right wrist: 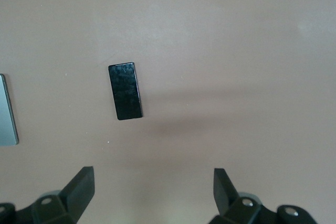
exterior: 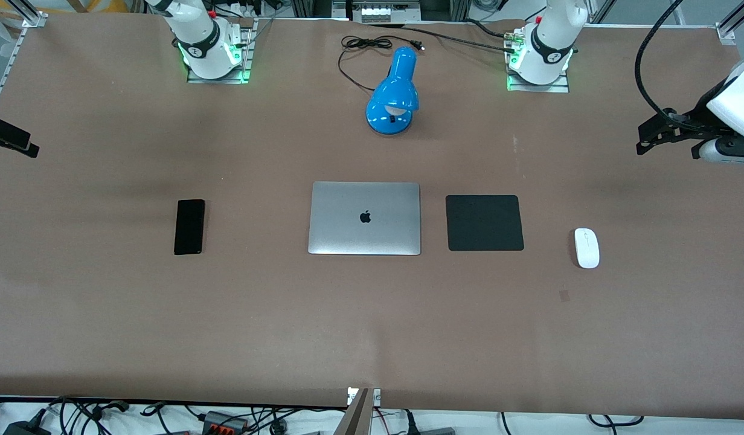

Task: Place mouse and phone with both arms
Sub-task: 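Reach the right gripper to the phone while the left gripper reaches the mouse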

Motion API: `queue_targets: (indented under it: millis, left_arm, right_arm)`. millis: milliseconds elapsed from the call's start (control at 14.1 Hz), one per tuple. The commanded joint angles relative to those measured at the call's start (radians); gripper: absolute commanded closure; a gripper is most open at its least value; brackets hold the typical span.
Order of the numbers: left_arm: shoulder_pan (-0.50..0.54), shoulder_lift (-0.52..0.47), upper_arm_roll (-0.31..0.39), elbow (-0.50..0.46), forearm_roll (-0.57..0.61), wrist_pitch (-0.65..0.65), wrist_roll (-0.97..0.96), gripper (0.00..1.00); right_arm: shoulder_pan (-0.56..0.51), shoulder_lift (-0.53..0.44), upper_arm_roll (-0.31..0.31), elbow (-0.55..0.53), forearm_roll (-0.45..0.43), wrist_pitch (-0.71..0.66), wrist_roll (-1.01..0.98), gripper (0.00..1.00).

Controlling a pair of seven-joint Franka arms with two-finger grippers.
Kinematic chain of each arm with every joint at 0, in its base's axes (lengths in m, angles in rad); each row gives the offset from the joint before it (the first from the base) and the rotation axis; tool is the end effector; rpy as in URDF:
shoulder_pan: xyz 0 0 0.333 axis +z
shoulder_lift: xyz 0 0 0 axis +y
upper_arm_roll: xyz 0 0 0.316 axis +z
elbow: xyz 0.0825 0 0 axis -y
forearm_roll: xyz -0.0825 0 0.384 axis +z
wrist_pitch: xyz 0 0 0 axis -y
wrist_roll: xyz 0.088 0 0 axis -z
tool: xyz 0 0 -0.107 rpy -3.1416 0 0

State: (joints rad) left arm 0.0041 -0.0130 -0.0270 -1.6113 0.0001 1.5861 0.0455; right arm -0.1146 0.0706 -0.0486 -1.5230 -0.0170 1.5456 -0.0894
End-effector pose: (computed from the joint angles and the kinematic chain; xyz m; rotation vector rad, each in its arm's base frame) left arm 0.5511 -0.0127 0.6139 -3.1394 0.1074 0.0192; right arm 0.5654 -0.0940 0.6051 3.1242 -0.1153 -0.0783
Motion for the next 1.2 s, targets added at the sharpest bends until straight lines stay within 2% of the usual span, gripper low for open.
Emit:
queue_targets:
  millis: [0, 283, 425, 566, 779, 920, 1133]
  left_arm:
    - [0.016, -0.012, -0.014, -0.010, -0.002, 0.006, -0.001, 0.00]
    - [0.014, 0.007, -0.014, -0.003, 0.003, 0.000, 0.005, 0.00]
    - [0.013, 0.019, -0.016, 0.013, 0.000, -0.113, 0.004, 0.00]
    - [0.017, 0.044, -0.002, 0.031, -0.009, -0.130, 0.008, 0.00]
    - [0.043, 0.135, -0.001, 0.063, 0.001, -0.141, 0.013, 0.00]
    - [0.063, 0.207, 0.001, 0.062, 0.003, -0.124, 0.025, 0.00]
    - [0.076, 0.297, 0.001, -0.010, 0.030, 0.090, 0.027, 0.00]
  right_arm:
    - [-0.014, 0.006, 0.010, 0.018, 0.000, -0.015, -0.009, 0.00]
    - [-0.007, 0.029, 0.012, 0.018, -0.001, -0.004, -0.009, 0.00]
    - [-0.008, 0.092, 0.013, 0.018, -0.001, -0.002, -0.010, 0.00]
    - [0.003, 0.176, 0.019, 0.011, 0.003, 0.051, -0.007, 0.00]
    - [0.049, 0.316, 0.026, 0.006, 0.046, 0.166, 0.008, 0.00]
    - [0.081, 0.351, 0.027, -0.078, 0.051, 0.305, 0.010, 0.00]
    - [0.082, 0.341, 0.027, -0.279, 0.049, 0.494, 0.105, 0.00]
